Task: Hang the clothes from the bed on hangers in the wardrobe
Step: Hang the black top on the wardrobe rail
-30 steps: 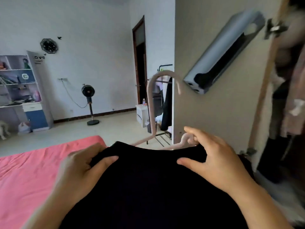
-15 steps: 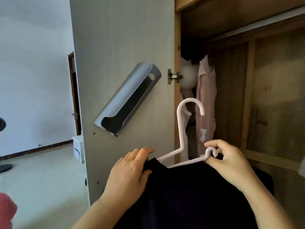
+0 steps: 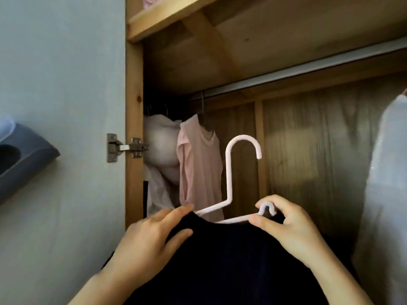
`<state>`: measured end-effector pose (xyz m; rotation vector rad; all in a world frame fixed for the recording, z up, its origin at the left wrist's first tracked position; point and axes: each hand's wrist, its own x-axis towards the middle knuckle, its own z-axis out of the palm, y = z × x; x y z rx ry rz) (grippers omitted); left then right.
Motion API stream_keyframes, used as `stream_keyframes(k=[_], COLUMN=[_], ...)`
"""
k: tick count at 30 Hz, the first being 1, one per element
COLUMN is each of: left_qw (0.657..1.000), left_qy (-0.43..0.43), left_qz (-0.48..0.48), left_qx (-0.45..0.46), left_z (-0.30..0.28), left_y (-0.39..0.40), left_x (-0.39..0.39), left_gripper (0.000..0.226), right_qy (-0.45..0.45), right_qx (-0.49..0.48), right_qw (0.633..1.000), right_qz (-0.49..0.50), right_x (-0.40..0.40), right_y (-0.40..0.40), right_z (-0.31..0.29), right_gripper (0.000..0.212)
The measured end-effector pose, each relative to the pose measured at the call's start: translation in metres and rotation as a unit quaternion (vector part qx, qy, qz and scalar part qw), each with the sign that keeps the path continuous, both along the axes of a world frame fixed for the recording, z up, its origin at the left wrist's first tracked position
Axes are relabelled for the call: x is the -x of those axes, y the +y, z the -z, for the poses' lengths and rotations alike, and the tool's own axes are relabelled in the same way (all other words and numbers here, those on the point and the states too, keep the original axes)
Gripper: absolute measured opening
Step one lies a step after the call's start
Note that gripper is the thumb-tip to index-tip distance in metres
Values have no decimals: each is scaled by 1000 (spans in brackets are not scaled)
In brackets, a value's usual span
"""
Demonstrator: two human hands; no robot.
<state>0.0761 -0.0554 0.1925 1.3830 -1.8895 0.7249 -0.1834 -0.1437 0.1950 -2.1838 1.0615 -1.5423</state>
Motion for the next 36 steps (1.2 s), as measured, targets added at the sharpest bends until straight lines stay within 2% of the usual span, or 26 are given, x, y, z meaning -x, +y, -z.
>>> stream_keyframes(k=[3,7,10,11,16,18,21,23,26,32,34,36], left_qw=[998,992,977,971,966,952,944,942,944,939,942,943], left_qy=[-54,-97,-128,-133,-66,-76,-65,-64,-70,-117,-123,-135], left_qz=[-8,-36,-92,-121,-221,-251,-283,-297,-309,-317,-308,-301], left_qx=[25,66,143,157,119,159,159,143,94,62,55,51], left_z=[-24,-55,-82,-92,-165,-191,-223,-242,-254,-256,-258,-259], left_y=[-46,-90,-119,-124,-151,-165,-188,-205,-228,-259,-265,-273], left_x=[7,16,18,22,26,24,16,6,-5,-22,-28,-30], left_gripper=[43,44,47,47,47,44,41,41,42,47,46,46], right_qy=[-17,-23,9,11,-27,-30,-50,-65,-60,-57,-55,-51], right_qx=[21,30,45,51,105,94,114,128,146,204,221,208], right_qw=[1000,999,997,996,993,995,992,990,987,974,968,970], right_qz=[13,6,60,75,35,-2,-8,-12,-14,78,103,119], right_x=[10,10,11,12,14,11,3,-4,-8,-14,-15,-17], right_y=[-49,-107,-134,-138,-155,-158,-163,-169,-182,-206,-215,-221], right_z=[-22,-52,-72,-76,-74,-74,-77,-79,-79,-69,-65,-63], right_gripper=[18,29,71,77,69,74,88,67,59,51,65,68])
